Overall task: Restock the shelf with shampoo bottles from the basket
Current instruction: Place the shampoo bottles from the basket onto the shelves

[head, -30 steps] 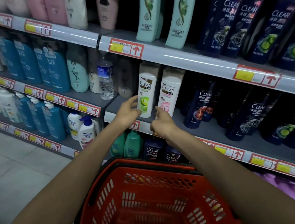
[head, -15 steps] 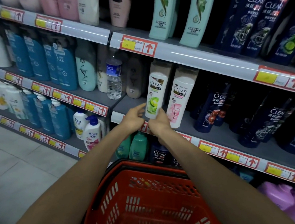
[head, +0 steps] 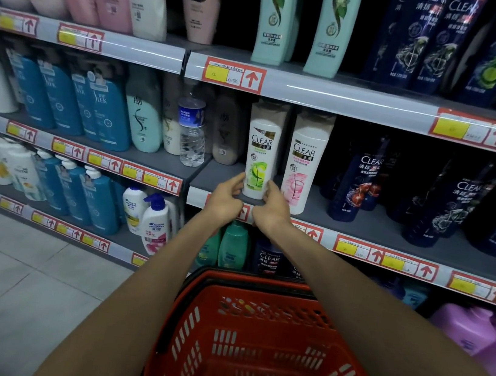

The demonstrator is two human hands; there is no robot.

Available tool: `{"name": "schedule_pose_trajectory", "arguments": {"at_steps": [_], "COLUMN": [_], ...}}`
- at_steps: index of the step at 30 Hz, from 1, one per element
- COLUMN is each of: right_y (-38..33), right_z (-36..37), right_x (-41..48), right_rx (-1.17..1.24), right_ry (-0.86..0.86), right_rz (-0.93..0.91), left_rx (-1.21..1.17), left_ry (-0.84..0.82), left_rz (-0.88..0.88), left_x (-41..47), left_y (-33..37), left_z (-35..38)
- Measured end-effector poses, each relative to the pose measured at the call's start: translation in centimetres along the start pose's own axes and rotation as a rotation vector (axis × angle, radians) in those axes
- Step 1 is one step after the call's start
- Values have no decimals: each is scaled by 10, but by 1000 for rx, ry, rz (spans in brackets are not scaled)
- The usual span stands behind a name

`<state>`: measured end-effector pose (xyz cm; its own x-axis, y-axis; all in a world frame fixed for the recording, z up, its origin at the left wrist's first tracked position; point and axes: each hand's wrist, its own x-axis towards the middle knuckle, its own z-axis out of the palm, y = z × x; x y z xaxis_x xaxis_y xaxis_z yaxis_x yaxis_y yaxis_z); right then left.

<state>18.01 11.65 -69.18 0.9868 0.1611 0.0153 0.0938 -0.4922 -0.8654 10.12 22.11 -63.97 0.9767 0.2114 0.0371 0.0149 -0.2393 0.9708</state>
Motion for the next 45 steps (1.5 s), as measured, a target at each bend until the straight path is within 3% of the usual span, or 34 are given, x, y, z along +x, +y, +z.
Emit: {"name": "schedule_pose_trajectory", "arguments": {"at_steps": [11,20,27,33,38,45], "right_y": [-50,-22,26,23,12,11], "right_z": [-58,-154,-197,-193,-184,-188], "right_x": [-75,-120,-133,-136,-140,-139], "right_rx": [-183,-175,-152,-118,-40,-37], "right_ry": [-92,-145,-18,-24,-100,-59], "right_rz": [-5,-50,31,-6,-28,-39], "left_rx": [53,182,297,354,246,83], "left_ry": [55,50,33,234,364,453], "left_rz": [-80,-38,-1,18,11,-26], "left_x": [-17,-69,-64,-13,27,43], "left_y": [12,26,29,46,57,57], "left_z": [-5,7,46,94,120,119]}}
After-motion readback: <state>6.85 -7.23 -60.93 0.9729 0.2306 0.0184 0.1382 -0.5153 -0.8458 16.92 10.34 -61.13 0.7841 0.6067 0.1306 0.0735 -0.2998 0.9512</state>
